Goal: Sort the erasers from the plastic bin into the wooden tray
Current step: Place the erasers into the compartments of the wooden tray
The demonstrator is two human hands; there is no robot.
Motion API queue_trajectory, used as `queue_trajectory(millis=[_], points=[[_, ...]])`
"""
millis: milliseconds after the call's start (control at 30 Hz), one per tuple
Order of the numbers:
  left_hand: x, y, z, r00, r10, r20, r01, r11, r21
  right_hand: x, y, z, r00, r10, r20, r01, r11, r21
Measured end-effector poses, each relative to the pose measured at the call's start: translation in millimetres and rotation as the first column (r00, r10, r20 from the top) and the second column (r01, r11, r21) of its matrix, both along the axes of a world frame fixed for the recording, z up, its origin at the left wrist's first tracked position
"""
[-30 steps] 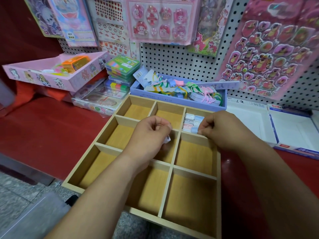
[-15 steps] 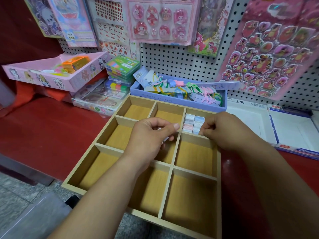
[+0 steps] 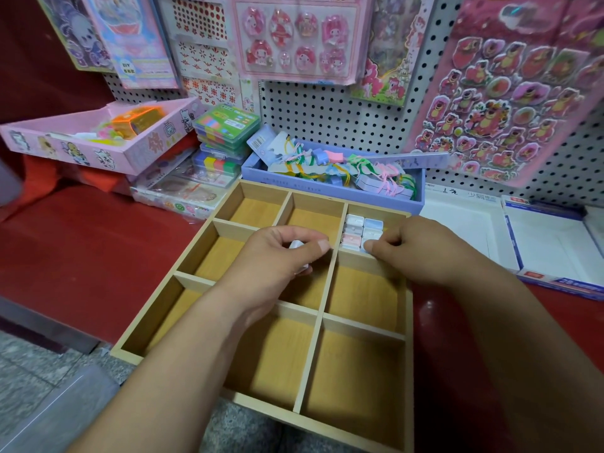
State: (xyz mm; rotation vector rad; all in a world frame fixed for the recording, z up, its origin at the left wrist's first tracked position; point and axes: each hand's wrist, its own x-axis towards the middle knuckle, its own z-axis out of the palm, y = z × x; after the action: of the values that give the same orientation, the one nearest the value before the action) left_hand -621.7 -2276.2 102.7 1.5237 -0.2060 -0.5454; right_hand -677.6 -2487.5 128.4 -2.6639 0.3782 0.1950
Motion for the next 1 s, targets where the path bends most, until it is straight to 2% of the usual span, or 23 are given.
queue_trajectory(millis=[167, 267, 433, 533, 667, 767, 833, 1000], points=[[1, 1, -2, 0.999, 0.006, 0.042, -0.005, 1.000, -0.015, -3, 2, -4, 0.981, -0.049, 0.189, 0.027, 0.992, 0.121], [0, -1, -1, 0.997, 0.060, 0.053, -0.057, 0.997, -0.054, -1, 13, -4, 0.959, 0.003, 0.283, -0.073, 0.969, 0.237], [-8, -8, 4, 0.991, 0.118, 0.059, -0.113, 0.990, -0.089, -2, 34, 2, 0.943, 0.085, 0.321, -0.253, 0.812, 0.526], [-9, -8, 7, 0.992, 0.125, 0.031, -0.122, 0.989, -0.083, -1, 40, -1, 0.933, 0.050, 0.357, -0.265, 0.768, 0.584], [-6, -6, 6, 0.990, 0.137, -0.043, -0.140, 0.987, -0.083, 4, 35, -9, 0.937, -0.028, 0.349, -0.184, 0.809, 0.559], [-2, -4, 3, 0.990, 0.127, -0.060, -0.132, 0.988, -0.082, 11, 21, -19, 0.908, -0.217, 0.358, 0.041, 0.898, 0.438], [1, -1, 2, 0.993, 0.105, -0.043, -0.109, 0.991, -0.083, 14, 12, -23, 0.870, -0.309, 0.384, 0.159, 0.913, 0.375], [2, 0, 1, 0.998, 0.044, -0.054, -0.048, 0.995, -0.089, 24, 9, -34, 0.871, -0.289, 0.397, 0.235, 0.955, 0.179]])
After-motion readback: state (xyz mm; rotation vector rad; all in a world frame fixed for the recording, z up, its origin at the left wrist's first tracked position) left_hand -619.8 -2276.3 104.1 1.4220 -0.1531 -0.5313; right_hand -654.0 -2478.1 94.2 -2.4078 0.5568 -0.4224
